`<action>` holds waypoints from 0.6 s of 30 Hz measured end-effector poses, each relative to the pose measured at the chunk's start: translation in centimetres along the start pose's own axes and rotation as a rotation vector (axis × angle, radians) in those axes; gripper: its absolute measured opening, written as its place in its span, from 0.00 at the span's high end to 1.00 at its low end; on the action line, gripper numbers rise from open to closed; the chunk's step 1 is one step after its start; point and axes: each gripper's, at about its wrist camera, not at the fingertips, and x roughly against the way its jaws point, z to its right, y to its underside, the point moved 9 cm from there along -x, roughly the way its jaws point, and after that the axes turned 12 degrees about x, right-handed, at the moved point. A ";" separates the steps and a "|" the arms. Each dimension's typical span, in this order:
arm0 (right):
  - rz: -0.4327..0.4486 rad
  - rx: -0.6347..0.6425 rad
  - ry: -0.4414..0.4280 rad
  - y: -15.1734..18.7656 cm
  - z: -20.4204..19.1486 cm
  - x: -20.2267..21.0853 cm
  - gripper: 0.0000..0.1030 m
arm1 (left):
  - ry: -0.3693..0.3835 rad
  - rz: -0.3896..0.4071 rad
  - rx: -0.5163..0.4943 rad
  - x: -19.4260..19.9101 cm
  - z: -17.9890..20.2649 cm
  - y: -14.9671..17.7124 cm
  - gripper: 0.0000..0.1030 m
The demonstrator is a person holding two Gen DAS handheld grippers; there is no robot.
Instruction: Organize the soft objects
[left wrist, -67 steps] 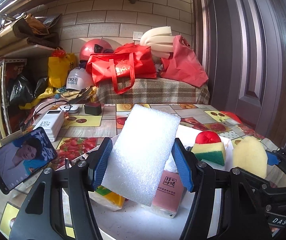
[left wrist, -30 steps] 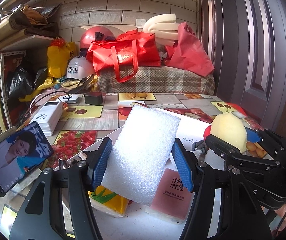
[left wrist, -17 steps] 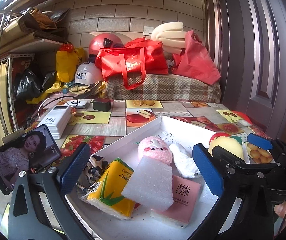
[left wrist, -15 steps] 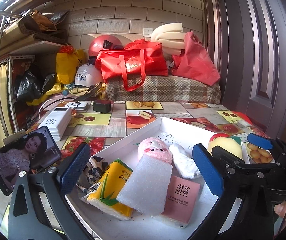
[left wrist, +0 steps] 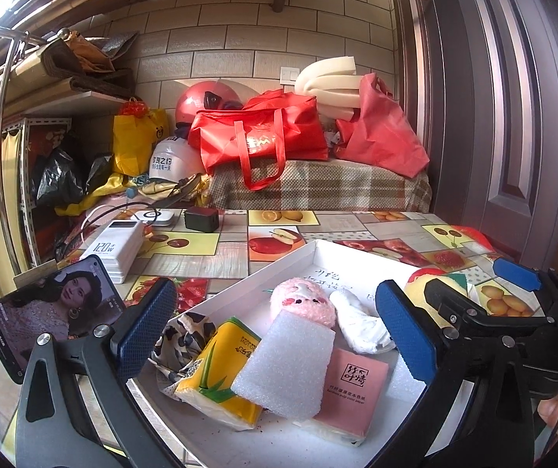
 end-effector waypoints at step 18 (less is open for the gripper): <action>-0.001 -0.055 0.005 1.5 0.9 3.7 0.00 | -0.022 0.007 -0.002 2.4 0.4 0.8 0.00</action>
